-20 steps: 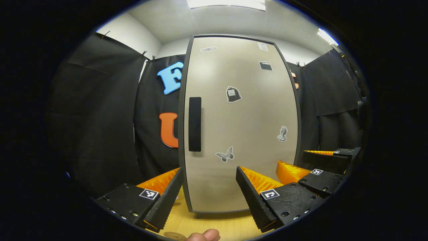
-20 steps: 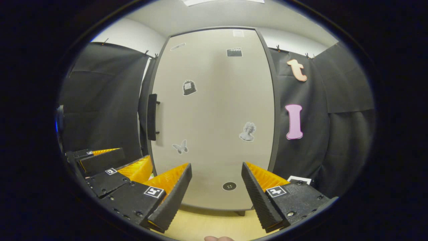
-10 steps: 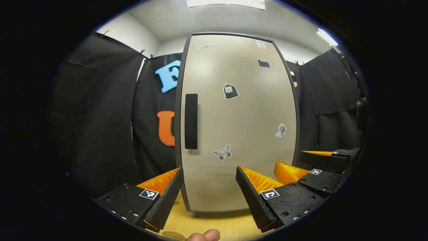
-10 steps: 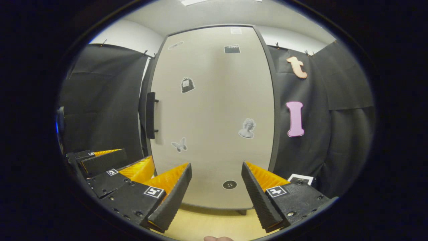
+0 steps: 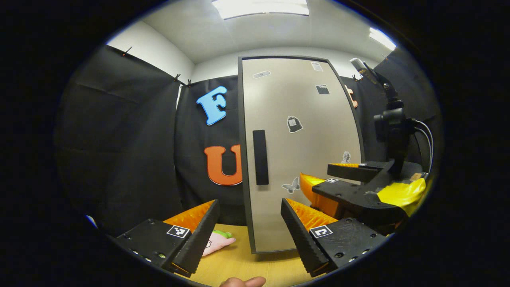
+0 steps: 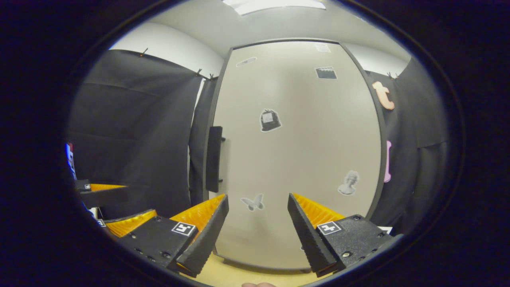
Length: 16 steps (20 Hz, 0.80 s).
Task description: Open the cabinet door with the right hand, grasp the bottle in the cabinet with the left hand and place it on the coaster, then close the cabinet door with the right hand.
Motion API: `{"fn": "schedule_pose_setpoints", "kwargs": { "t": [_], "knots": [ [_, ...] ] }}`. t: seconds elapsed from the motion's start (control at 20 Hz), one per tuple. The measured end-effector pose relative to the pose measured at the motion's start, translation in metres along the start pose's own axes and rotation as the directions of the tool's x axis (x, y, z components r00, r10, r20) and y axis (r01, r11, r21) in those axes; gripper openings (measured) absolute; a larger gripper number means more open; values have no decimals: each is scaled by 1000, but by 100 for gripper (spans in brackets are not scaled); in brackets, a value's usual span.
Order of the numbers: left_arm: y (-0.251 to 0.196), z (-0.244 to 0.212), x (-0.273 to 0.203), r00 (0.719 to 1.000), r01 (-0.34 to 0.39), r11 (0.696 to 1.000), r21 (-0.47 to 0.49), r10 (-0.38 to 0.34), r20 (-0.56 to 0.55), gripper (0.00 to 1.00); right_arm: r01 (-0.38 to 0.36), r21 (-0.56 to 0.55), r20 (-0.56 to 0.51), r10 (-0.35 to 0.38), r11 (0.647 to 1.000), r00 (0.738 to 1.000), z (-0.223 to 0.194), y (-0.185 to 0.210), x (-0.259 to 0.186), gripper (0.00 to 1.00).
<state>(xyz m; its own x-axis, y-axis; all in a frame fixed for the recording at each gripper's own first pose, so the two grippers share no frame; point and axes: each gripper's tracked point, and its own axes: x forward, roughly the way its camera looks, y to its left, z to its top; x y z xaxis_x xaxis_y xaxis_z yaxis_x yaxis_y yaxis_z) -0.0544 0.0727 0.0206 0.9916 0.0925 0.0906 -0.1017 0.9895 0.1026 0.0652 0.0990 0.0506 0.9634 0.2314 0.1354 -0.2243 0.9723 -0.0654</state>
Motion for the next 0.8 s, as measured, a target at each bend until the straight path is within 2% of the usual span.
{"fn": "schedule_pose_setpoints", "kwargs": {
  "t": [0.2, 0.4, 0.5, 0.6, 0.65, 0.75, 0.8],
  "knots": [
    [38, -6, -16, 997, -75, 997, 30, 75, -15, 94, -64, -49, 73, 68, 997, 995, 23, 34, 40, 96],
    [71, -8, -32, 989, -147, 988, 55, 148, -16, 95, -58, -84, 64, 63, 995, 996, 24, 53, 82, 96],
    [83, -6, -34, 985, -172, 983, 62, 173, -15, 95, -64, -105, 77, 72, 992, 994, 26, 67, 90, 93],
    [95, -9, -36, 981, -189, 980, 60, 191, -28, 95, -27, -154, 52, 36, 988, 998, 20, 66, 98, 72],
    [99, -13, -37, 980, -195, 979, 55, 197, -37, 95, -23, -139, 62, 32, 990, 998, 20, 67, 98, 45],
    [110, -18, -41, 976, -208, 977, 46, 210, -50, 95, -23, -123, 32, 28, 992, 999, 18, 65, 99, 39],
    [114, -19, -43, 975, -212, 976, 41, 214, -52, 95, -47, -119, 9, 48, 992, 999, 18, 66, 97, 37]
  ]
}}
